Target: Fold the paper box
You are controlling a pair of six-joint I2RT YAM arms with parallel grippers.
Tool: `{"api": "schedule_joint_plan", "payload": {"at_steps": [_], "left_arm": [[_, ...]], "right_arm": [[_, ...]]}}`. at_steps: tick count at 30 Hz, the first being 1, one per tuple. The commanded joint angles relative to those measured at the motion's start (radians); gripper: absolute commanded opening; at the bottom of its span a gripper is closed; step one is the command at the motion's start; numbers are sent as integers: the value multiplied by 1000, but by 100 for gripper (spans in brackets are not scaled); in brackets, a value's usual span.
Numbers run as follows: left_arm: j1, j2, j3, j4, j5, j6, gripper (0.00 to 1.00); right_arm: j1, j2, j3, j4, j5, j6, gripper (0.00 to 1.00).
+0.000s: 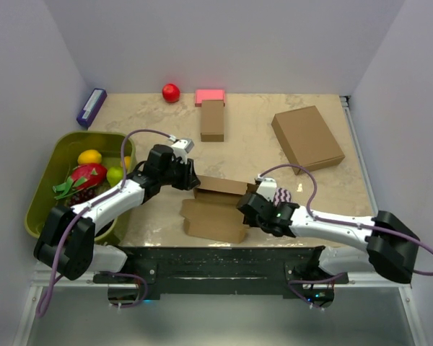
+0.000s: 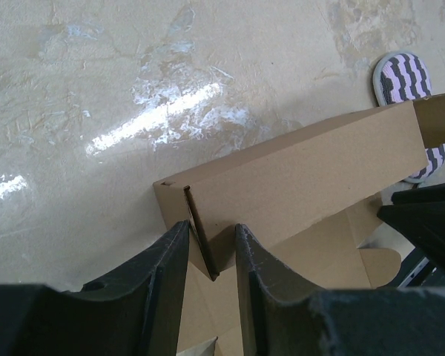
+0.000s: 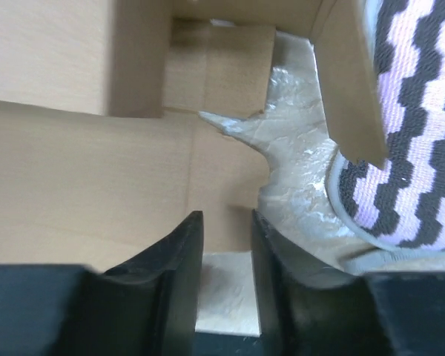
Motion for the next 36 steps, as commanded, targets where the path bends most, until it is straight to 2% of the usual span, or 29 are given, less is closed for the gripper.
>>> {"api": "schedule_joint_plan", "payload": {"at_steps": [1, 6, 10, 16, 18, 22, 27, 36], "left_arm": [[-5, 4, 14, 4, 10, -1, 36], [-3, 2, 14, 2, 10, -1, 36], [-5, 2, 14, 1, 7, 1, 36], [-5, 4, 14, 1, 2, 2, 36], [-5, 4, 14, 1, 4, 2, 36], [-5, 4, 16, 1, 1, 2, 36], [-5, 7, 16, 1, 2, 2, 36], [-5, 7, 16, 1, 7, 2, 36]], "right_arm": [[5, -109, 84, -71, 43, -45, 42], [2, -111, 124, -78, 60, -90, 42], [-62, -76, 114, -16, 26, -134, 37], [-182, -21, 78, 110, -60, -234, 25], [-197, 5, 78, 125, -52, -251, 18], [-263, 82, 81, 150, -39, -263, 12], [-282, 134, 69, 205, -22, -268, 11], [-287, 249, 57, 271, -78, -248, 4]]}}
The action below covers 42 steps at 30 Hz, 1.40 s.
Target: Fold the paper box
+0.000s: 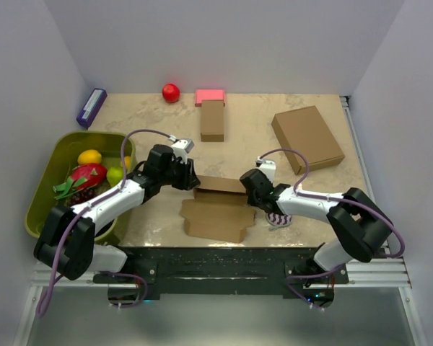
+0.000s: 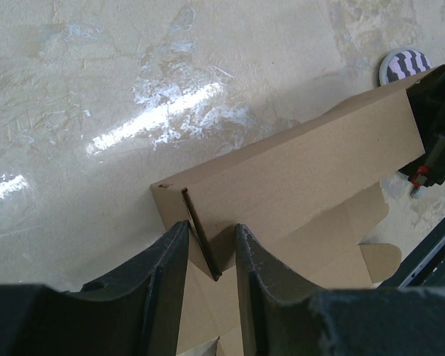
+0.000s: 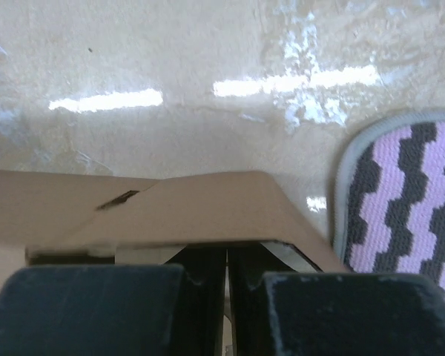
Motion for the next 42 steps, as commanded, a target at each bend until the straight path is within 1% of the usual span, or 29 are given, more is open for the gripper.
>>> {"api": "schedule_joint_plan", "payload": {"at_steps": [1, 10, 18, 24, 30, 36, 42], "left_arm": [[-5, 8, 17, 1, 7, 2, 36], [-5, 8, 17, 1, 5, 2, 36], [-5, 8, 17, 1, 7, 2, 36], [-5, 8, 16, 1, 8, 2, 36], [-5, 8, 16, 2, 8, 2, 36], [-3, 10, 16, 2, 11, 2, 36], [-5, 12, 17, 2, 13, 1, 36]], "right_arm": [[-5, 22, -17, 49, -32, 3, 4], [-3, -83, -24, -46, 29, 19, 4], [-5, -127, -46, -66, 46, 33, 5], [-3, -66, -63, -34, 30, 40, 4], [-5, -47, -77, 6, 13, 42, 4], [-3, -75, -120, 124, -47, 49, 3], [-5, -172, -140, 164, -67, 66, 1]]}}
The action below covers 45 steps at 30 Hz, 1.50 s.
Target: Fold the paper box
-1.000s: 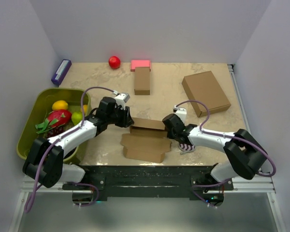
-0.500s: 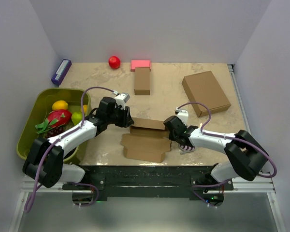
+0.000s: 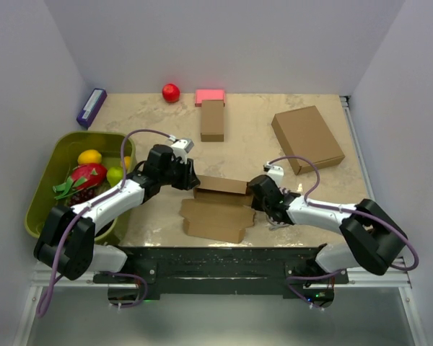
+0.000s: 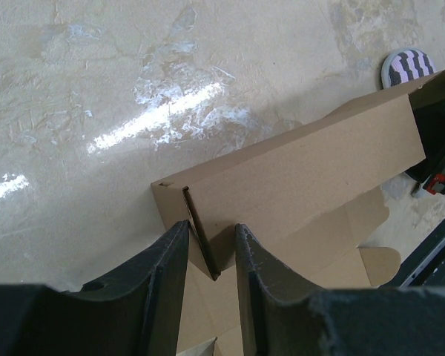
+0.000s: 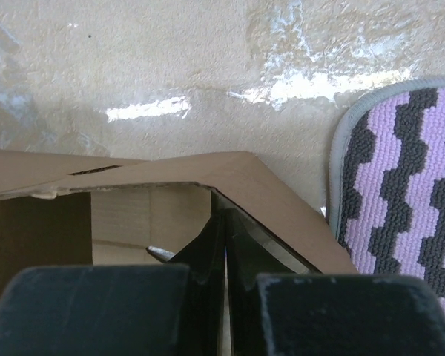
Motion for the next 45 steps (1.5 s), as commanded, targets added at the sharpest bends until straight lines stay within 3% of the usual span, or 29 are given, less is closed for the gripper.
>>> {"api": "schedule_joint_plan", "payload": {"at_steps": [1, 7, 13, 22, 28, 45], "left_arm": [[-5, 12, 15, 2, 14, 0, 36], [-5, 12, 15, 4, 18, 0, 36], [-5, 13, 15, 2, 20, -1, 36], [-5, 12, 17, 2, 23, -1, 36], [-5, 10, 15, 2, 23, -1, 36], [-5, 8, 15, 6, 23, -1, 36]], "right_arm": [[1, -84, -24, 64, -40, 38, 1], [3, -174, -69, 119, -69, 42, 1], [2, -99, -66, 168, -117, 36, 0], [3, -226, -64, -14, 20, 65, 0], [5, -202, -80, -63, 66, 75, 0], [3, -53, -104, 163, -28, 55, 0]]}}
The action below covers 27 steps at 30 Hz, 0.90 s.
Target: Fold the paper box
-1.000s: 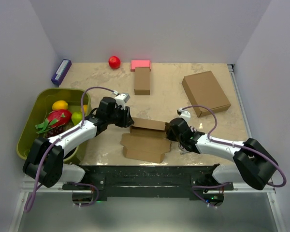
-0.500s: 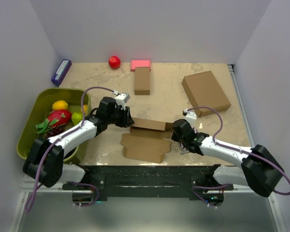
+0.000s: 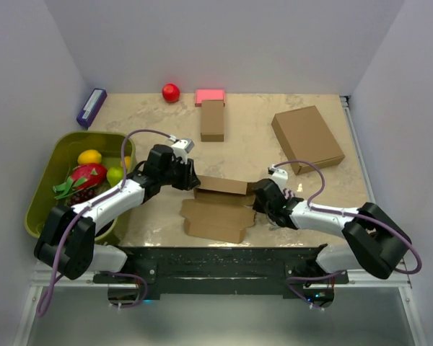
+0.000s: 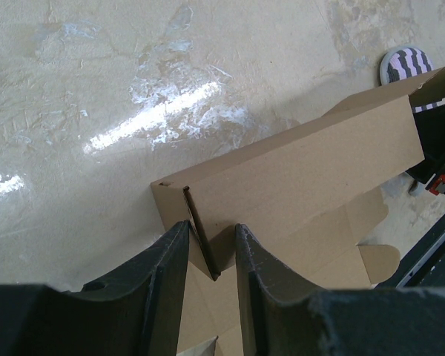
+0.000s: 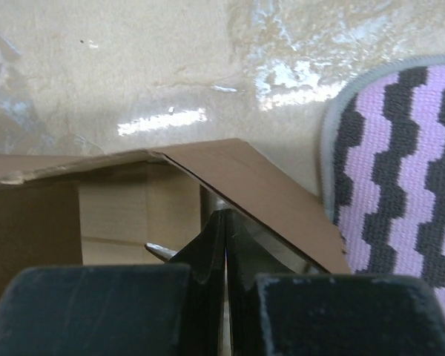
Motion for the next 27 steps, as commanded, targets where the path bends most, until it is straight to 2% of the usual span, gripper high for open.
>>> {"api": "schedule_joint_plan", "payload": {"at_steps": [1, 11, 19, 27], "left_arm": [[-3, 5, 15, 4, 16, -1, 36], [-5, 7, 15, 1, 19, -1, 36], [-5, 7, 15, 1, 20, -1, 36], [-3, 11, 18, 1, 23, -1, 36]], "right_arm": [[4, 5, -28, 122, -44, 2, 0], [2, -71, -32, 153, -58, 2, 0], [4, 5, -5, 200, -94, -14, 0], [7, -7, -8, 242, -130, -9, 0]]}}
